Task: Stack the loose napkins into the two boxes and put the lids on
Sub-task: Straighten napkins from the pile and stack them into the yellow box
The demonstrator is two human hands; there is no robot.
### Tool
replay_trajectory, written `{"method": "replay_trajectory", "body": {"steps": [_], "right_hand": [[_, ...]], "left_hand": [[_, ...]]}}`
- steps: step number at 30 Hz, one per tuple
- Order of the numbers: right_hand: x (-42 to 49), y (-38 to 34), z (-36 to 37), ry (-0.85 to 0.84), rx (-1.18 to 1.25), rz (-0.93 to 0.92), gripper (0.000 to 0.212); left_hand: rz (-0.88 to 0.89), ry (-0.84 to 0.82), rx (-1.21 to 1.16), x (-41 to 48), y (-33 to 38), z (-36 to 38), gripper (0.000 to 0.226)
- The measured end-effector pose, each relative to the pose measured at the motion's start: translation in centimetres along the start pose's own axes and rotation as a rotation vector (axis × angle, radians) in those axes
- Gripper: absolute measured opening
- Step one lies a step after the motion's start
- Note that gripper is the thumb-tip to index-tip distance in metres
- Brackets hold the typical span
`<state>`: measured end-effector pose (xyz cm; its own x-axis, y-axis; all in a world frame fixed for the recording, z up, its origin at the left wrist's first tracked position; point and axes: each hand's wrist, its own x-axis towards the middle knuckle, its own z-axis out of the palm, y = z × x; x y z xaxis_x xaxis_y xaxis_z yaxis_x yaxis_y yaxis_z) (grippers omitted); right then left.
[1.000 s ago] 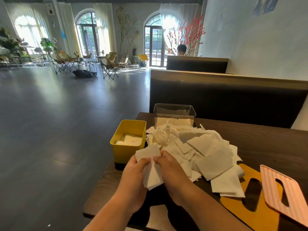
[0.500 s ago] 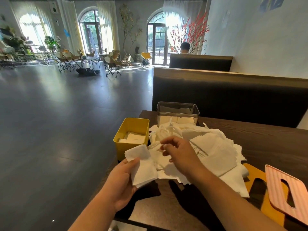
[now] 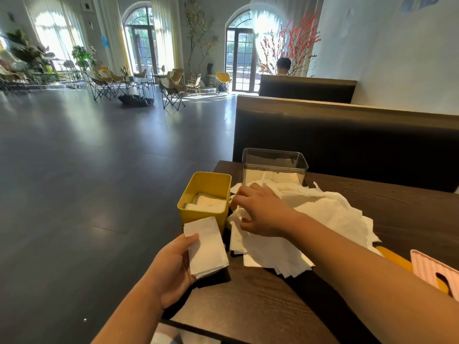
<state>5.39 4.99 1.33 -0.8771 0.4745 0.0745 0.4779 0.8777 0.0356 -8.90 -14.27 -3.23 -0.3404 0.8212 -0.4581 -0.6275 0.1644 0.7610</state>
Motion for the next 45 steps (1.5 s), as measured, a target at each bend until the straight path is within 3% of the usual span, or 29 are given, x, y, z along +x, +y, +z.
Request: {"method": "replay_trajectory", "body": {"steps": [6,12,19,24,29,32,38,45], "right_hand": [[1.3,0.6,-0.1,-0.197,-0.184,-0.024,0.067],[1.9,0.1,0.1,-0.179,-0.258,-0.061,0.044],[0.5,1.2,-1.4,-0.016,-0.012,0.047,0.027],[-0.7,1.6,-3.1,0.181,0.369,0.162,0.018],[-1.5,1.3,-5.7,0.223,0.554,0.187,0.011],[-2.0,0.4,-6.9,0.164,0.7,0.177,0.016],[-3.3,-1.0,-4.6,-0.143,1.09,0.277,0.024],[-4.1,-1.2,-1.7,-0.226,0.998,0.314,0.021]], "left_hand": [[-0.027,-0.034,0.021,0.2,0.1,0.0,0.026],[-0.037,-0.06,0.025,0.0,0.2,-0.1,0.025],[-0.021,-0.052,0.038,-0.1,0.1,0.2,0.022],[-0.024,-0.038,0.047,-0.2,0.0,0.3,0.021],[-0.015,-0.026,0.06,-0.4,0.0,0.5,0.022],[-0.01,-0.031,0.058,-0.8,0.0,0.7,0.022],[0.004,-0.069,0.098,-1.8,0.2,1.1,0.022],[-0.007,-0.037,0.189,-2.2,0.2,1.8,0.01]]}}
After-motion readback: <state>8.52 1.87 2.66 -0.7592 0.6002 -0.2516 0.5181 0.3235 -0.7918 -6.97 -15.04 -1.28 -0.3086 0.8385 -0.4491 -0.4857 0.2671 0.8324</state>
